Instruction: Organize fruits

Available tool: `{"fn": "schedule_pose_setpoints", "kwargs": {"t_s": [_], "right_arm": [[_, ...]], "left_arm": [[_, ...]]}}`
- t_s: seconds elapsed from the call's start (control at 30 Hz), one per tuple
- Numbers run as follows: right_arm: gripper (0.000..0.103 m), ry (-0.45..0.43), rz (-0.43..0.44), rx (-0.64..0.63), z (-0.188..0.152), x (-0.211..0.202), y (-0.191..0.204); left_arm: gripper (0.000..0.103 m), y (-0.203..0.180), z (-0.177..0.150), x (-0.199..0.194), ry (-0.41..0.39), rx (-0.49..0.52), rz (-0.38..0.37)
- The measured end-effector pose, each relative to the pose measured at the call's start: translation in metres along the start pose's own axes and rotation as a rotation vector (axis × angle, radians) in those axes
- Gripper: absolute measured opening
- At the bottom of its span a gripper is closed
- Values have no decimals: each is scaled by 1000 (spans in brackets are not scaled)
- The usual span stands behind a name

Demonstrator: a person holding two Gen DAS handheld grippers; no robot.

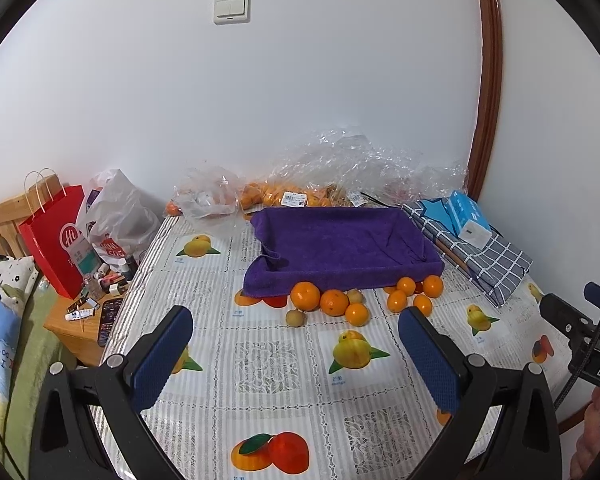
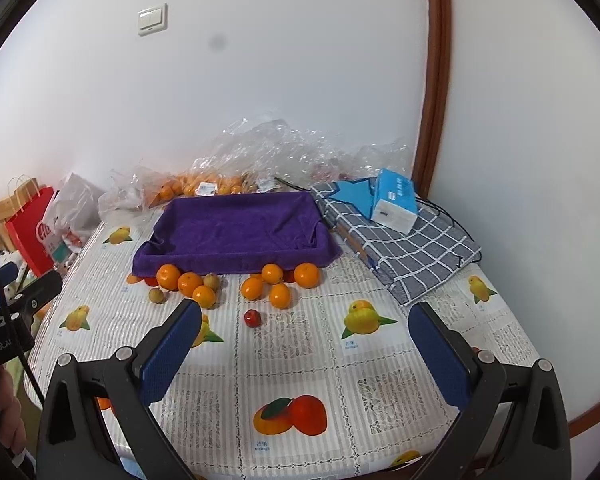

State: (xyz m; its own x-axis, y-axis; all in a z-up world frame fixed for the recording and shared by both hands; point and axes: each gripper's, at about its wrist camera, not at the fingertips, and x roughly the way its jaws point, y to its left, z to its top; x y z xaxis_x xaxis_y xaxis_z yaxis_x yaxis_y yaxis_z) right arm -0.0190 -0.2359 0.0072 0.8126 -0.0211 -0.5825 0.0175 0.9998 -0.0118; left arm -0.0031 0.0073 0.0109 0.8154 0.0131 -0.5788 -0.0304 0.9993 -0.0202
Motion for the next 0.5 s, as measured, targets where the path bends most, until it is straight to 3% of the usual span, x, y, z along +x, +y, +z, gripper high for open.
{"fn": "schedule_pose_setpoints", "kwargs": {"t_s": [0.3, 0.5], "right_arm": [[102, -22, 28, -8, 2, 11, 4], [102, 30, 19, -23, -1, 42, 4]], "left_arm": [[103, 9, -1, 18, 3, -40, 6], [103, 12, -8, 45, 31, -26, -4]]}}
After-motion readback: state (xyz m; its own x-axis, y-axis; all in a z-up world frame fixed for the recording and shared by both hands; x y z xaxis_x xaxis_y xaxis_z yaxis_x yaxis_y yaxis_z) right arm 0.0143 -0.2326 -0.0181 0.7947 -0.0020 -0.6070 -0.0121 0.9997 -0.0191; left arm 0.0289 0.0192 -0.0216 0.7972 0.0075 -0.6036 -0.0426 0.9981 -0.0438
